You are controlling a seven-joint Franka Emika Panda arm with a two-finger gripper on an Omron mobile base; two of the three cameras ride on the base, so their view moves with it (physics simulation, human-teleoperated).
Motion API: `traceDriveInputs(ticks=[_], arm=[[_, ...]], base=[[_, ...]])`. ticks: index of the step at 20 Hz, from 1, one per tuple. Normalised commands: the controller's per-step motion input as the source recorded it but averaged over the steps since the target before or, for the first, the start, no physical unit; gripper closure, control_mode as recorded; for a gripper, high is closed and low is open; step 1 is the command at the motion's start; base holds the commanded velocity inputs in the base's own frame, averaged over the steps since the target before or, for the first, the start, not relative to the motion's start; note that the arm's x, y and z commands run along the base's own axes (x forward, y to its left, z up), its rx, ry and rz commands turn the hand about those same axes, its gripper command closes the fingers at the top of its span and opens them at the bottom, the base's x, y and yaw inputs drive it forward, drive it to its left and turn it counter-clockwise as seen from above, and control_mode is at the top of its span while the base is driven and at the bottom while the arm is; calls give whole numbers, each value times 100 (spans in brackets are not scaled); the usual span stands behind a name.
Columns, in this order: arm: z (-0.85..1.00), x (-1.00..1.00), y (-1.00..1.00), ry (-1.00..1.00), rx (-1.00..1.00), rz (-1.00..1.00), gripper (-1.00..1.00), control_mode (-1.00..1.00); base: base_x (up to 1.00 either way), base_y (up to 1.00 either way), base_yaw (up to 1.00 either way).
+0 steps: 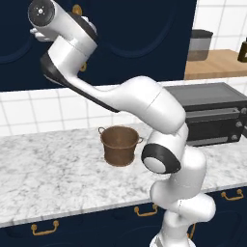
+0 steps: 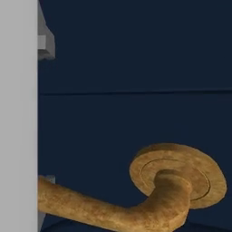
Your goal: Open the cabinet, pick up the bread from the cabinet and place it in the basket. Then move the basket to the dining counter.
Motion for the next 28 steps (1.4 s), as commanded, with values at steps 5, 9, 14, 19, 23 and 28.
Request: traceDriveInputs(ticks=[5,9,14,19,23,28], arm=[[-58,7,-50,-27,11,1,100,-100],[-42,-6,-65,-29,15,2,100,-100],[-4,-61,-76,-10,17,3,100,-100],[0,-100,-84,-8,16,5,100,-100],[0,-100,-85,-10,15,4,100,-100],[0,-100,-88,-9,14,5,100,-100]], base=[[0,0,0],[0,0,0],[0,0,0],[0,0,0],[0,0,0],[0,0,0]])
